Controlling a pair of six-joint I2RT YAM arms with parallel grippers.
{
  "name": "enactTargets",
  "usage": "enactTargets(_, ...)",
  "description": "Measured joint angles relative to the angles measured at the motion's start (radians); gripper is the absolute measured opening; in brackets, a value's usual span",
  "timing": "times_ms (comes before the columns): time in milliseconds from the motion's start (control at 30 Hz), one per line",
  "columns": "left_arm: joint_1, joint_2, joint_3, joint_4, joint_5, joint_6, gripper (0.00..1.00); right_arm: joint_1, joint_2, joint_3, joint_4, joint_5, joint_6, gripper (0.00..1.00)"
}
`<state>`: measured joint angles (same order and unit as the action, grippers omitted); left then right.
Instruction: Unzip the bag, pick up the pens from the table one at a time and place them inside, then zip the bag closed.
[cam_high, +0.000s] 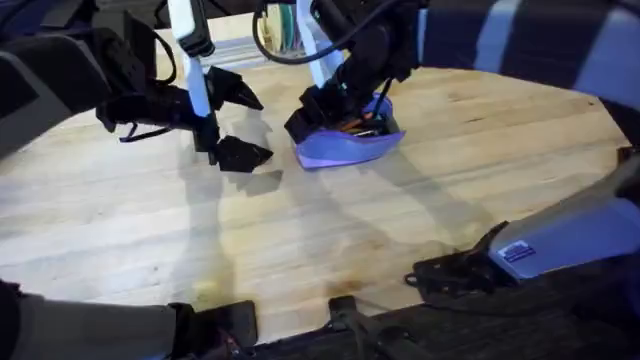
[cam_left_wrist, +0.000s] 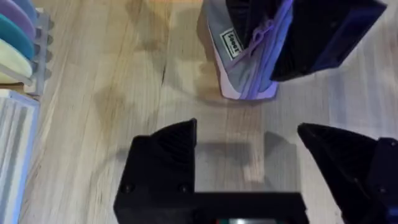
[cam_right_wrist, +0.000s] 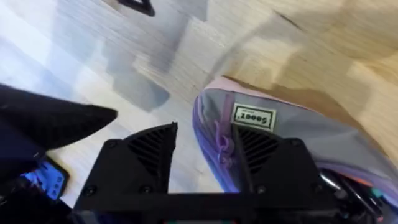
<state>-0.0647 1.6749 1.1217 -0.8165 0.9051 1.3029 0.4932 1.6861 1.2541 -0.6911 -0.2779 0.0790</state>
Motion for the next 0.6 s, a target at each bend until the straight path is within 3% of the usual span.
enactTargets(300, 0.000, 0.000, 0.000, 0.000, 0.000, 0.000, 0.993, 0.000, -0.077, 0.009, -0.044, -0.001, 0.003, 0.378)
enactTargets(600, 0.000, 0.000, 0.000, -0.001, 0.016, 0.000, 0.993, 0.000, -0.076, 0.009, -0.075, 0.000, -0.035, 0.297)
